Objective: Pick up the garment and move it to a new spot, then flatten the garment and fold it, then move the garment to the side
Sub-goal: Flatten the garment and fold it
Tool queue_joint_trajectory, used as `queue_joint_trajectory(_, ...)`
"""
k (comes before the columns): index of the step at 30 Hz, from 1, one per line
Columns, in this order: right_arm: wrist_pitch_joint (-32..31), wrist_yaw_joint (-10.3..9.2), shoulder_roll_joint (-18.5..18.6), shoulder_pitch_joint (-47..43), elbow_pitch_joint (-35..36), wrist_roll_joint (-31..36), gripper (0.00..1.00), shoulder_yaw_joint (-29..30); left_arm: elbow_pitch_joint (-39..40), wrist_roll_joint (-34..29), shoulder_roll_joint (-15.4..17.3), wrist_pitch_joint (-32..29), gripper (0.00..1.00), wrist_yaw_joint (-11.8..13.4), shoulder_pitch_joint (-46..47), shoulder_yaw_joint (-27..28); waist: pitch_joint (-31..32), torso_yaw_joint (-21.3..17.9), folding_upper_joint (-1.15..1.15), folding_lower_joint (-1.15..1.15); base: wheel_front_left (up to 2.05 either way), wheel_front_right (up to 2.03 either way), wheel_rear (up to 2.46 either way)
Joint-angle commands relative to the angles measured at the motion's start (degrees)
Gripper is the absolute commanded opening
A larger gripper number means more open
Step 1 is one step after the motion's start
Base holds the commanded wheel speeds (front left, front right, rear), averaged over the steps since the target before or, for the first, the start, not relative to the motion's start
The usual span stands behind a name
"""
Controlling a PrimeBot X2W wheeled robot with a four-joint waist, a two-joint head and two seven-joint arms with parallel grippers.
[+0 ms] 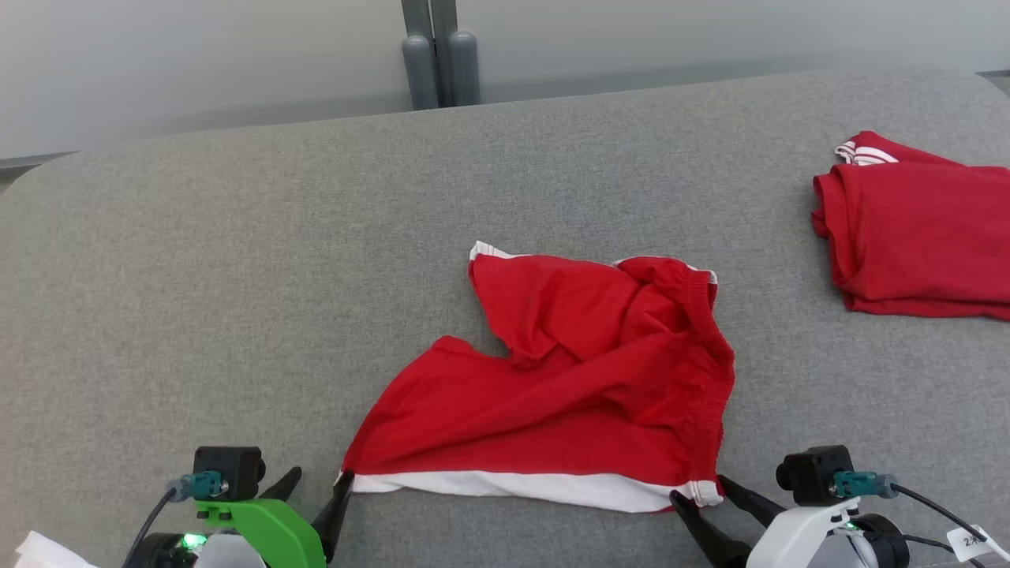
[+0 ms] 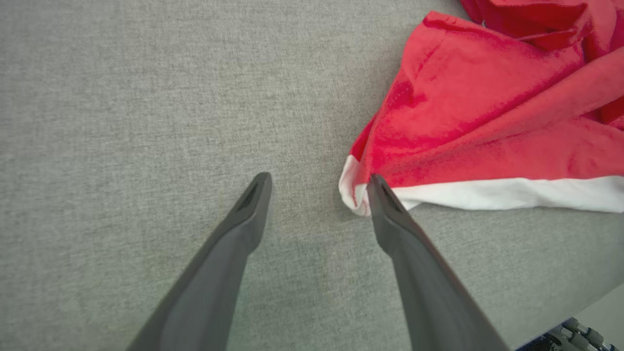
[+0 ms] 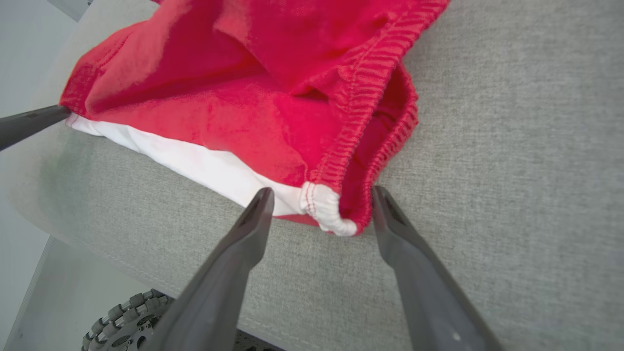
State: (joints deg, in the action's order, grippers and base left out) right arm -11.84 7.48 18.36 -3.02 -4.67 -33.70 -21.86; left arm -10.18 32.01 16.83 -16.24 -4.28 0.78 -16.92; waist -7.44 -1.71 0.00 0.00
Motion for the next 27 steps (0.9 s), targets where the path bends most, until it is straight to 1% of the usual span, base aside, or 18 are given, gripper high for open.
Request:
queue_joint_trajectory(1, 0.41, 0.03, 0.16, 0.8, -0.18, 0.32, 1.0, -0.36, -1.23, 0.0, 0.3, -0.76, 1.0, 0.04, 0.83, -0.24, -0.22, -0.25, 0.0, 0.0, 0.0, 0.0, 0.0)
queue_joint_trajectory(5, 1.03, 0.03, 0.33, 1.57, -0.11, 0.48, 1.0, -1.43, -3.6, 0.6, 0.12, -1.39, 1.0, -0.71, 2.31, -0.97, -0.67, -0.94, 0.0, 0.0, 0.0, 0.0, 0.0)
queue_joint_trajectory(9, 1.77, 0.03, 0.5, 2.23, 0.21, 0.44, 1.0, -2.14, -4.28, 1.32, 0.2, -1.36, 1.0, -1.32, 2.77, -1.63, -0.97, -1.39, 0.0, 0.0, 0.0, 0.0, 0.0)
queue_joint_trajectory(10, 1.91, 0.03, 0.59, 2.27, 0.26, 0.32, 0.97, -2.3, -4.16, 1.69, 0.05, -1.39, 1.0, -1.43, 2.83, -1.75, -1.04, -1.46, 0.0, 0.0, 0.0, 0.0, 0.0)
queue_joint_trajectory(11, 2.05, 0.03, 0.67, 2.28, 0.28, 0.19, 0.88, -2.43, -4.07, 1.87, 0.04, -1.49, 0.95, -1.56, 2.82, -1.86, -1.09, -1.5, 0.0, 0.0, 0.0, 0.0, 0.0)
queue_joint_trajectory(12, 2.1, 0.03, 0.75, 2.28, 0.28, 0.03, 0.75, -2.55, -4.04, 2.24, 0.11, -1.89, 0.74, -1.73, 2.76, -2.1, -1.14, -1.52, 0.0, 0.0, 0.0, 0.0, 0.0)
queue_joint_trajectory(13, 2.18, 0.03, 0.82, 2.26, 0.25, -0.1, 0.56, -2.64, -4.06, 2.36, 0.25, -2.2, 0.42, -1.77, 2.62, -2.39, -1.17, -1.53, 0.0, 0.0, 0.0, 0.0, 0.0)
queue_joint_trajectory(15, 2.18, 0.03, 0.99, 2.23, 0.18, -0.36, 0.28, -2.86, -3.6, 2.14, 0.56, -2.15, 0.0, -1.88, 2.56, -2.7, -1.22, -1.46, 0.0, 0.0, 0.0, 0.0, 0.0)
queue_joint_trajectory(16, 2.2, 0.03, 1.06, 2.22, 0.18, -0.44, 0.18, -2.94, -3.4, 2.22, 0.6, -1.97, 0.0, -1.95, 2.56, -2.76, -1.23, -1.39, 0.0, 0.0, 0.0, 0.0, 0.0)
queue_joint_trajectory(17, 2.25, 0.03, 1.18, 2.2, 0.21, -0.53, 0.0, -3.09, -3.14, 2.3, 0.7, -1.99, 0.0, -2.02, 2.5, -2.88, -1.21, -1.3, 0.0, 0.0, 0.0, 0.0, 0.0)
queue_joint_trajectory(27, 4.47, 0.03, 2.66, 3.08, 2.03, -2.2, 0.0, -3.4, 2.17, 3.07, 1.6, -0.16, 0.0, -1.7, 1.96, -1.67, -0.81, -0.7, 0.0, 0.0, 0.0, 0.0, 0.0)
